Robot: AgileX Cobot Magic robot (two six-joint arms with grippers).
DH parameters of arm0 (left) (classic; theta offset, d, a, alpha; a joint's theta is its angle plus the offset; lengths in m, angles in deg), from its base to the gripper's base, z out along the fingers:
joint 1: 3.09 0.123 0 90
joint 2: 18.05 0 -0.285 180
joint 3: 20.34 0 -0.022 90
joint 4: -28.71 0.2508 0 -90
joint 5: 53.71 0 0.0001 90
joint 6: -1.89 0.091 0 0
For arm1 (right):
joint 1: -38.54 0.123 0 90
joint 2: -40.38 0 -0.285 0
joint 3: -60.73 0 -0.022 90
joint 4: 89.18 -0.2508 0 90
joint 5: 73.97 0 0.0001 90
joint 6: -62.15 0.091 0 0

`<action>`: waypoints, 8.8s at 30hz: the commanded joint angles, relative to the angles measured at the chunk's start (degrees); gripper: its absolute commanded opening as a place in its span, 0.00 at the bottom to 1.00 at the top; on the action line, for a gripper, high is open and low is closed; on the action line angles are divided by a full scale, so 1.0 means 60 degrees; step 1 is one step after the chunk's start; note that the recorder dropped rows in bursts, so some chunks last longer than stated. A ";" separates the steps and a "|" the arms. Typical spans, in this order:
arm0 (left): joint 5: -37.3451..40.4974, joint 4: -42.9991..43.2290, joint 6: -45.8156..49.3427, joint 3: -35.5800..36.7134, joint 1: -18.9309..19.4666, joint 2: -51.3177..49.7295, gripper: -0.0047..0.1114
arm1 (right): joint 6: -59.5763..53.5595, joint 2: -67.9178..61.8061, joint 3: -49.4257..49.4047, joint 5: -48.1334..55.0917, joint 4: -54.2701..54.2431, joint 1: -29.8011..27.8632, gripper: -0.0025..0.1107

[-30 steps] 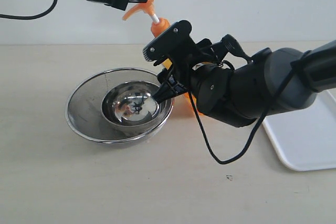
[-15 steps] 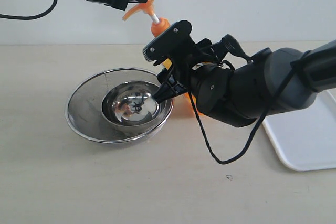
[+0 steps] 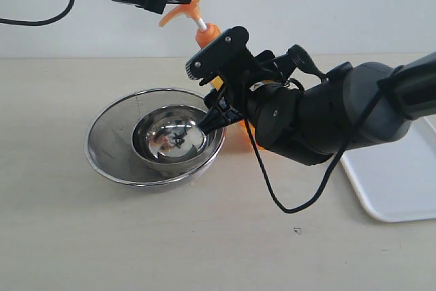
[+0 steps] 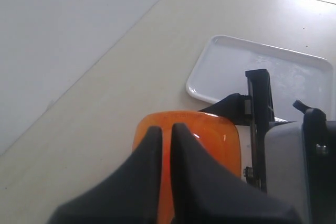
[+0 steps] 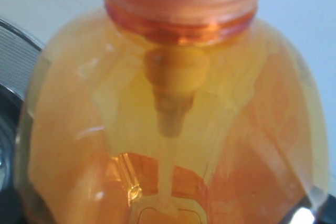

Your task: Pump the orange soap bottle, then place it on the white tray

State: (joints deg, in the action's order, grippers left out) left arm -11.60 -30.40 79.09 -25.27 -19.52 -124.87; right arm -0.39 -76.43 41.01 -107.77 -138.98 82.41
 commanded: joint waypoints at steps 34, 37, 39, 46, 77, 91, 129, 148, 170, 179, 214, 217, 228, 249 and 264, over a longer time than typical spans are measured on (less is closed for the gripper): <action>-0.0627 0.0019 0.0167 0.0139 -0.0031 0.0992 0.08 | 0.0082 0.0073 0.0074 -0.0071 0.0168 0.0006 0.02; -0.0586 -0.0006 0.0167 0.0139 -0.0031 0.0811 0.08 | 0.0082 0.0073 0.0074 -0.0071 0.0168 0.0006 0.02; -0.0526 -0.0026 0.0167 0.0139 -0.0031 0.0666 0.08 | 0.0082 0.0073 0.0074 -0.0071 0.0168 0.0006 0.02; -0.0415 -0.0105 0.0167 0.0139 -0.0031 0.0396 0.08 | 0.0082 0.0073 0.0074 -0.0071 0.0168 0.0006 0.02; 0.0048 -0.0168 0.0128 0.0139 -0.0031 0.0118 0.08 | 0.0082 0.0073 0.0074 -0.0145 0.0187 0.0006 0.02; 0.0233 -0.0002 -0.0025 0.0139 -0.0031 0.0102 0.08 | 0.0081 0.0073 0.0074 -0.0140 0.0187 0.0006 0.02; 0.0523 0.0073 -0.0169 0.0139 -0.0051 -0.0229 0.08 | 0.0100 0.0073 0.0074 -0.0159 0.0187 0.0006 0.02; 0.0595 0.0113 -0.0214 0.0139 -0.0051 -0.0229 0.08 | 0.0100 0.0073 0.0074 -0.0159 0.0187 0.0006 0.02; 0.0132 0.0484 -0.0303 0.0139 -0.0051 -0.0237 0.08 | 0.0100 0.0073 0.0074 -0.0159 0.0187 0.0006 0.02; 0.0011 0.0929 -0.0742 0.0139 -0.0051 -0.0273 0.08 | 0.0100 0.0073 0.0074 -0.0159 0.0187 0.0006 0.02; -0.0772 0.0379 -0.0618 0.0139 -0.0031 0.1230 0.08 | 0.0101 0.0073 0.0074 -0.0178 0.0207 0.0006 0.02; -0.0938 0.0379 -0.0618 0.0139 -0.0031 0.1749 0.08 | 0.0101 0.0073 0.0074 -0.0178 0.0207 0.0006 0.02; -0.1743 0.0618 -0.0730 0.0139 -0.0031 0.2965 0.08 | 0.0192 0.0073 0.0074 -0.0286 0.0187 0.0006 0.02; -0.5132 0.1521 -0.2269 0.3628 -0.0031 0.7481 0.08 | 0.1819 0.0194 0.0074 -0.0964 -0.0874 0.0006 0.02; -0.5249 0.1515 -0.2847 0.5355 -0.0031 0.8832 0.08 | 0.2072 0.1091 0.0074 -0.1523 -0.1421 0.0006 0.02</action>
State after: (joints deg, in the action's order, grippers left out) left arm -43.77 -20.95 62.79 5.78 -19.52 -72.14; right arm 12.90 -72.77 41.01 -112.53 -148.97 82.43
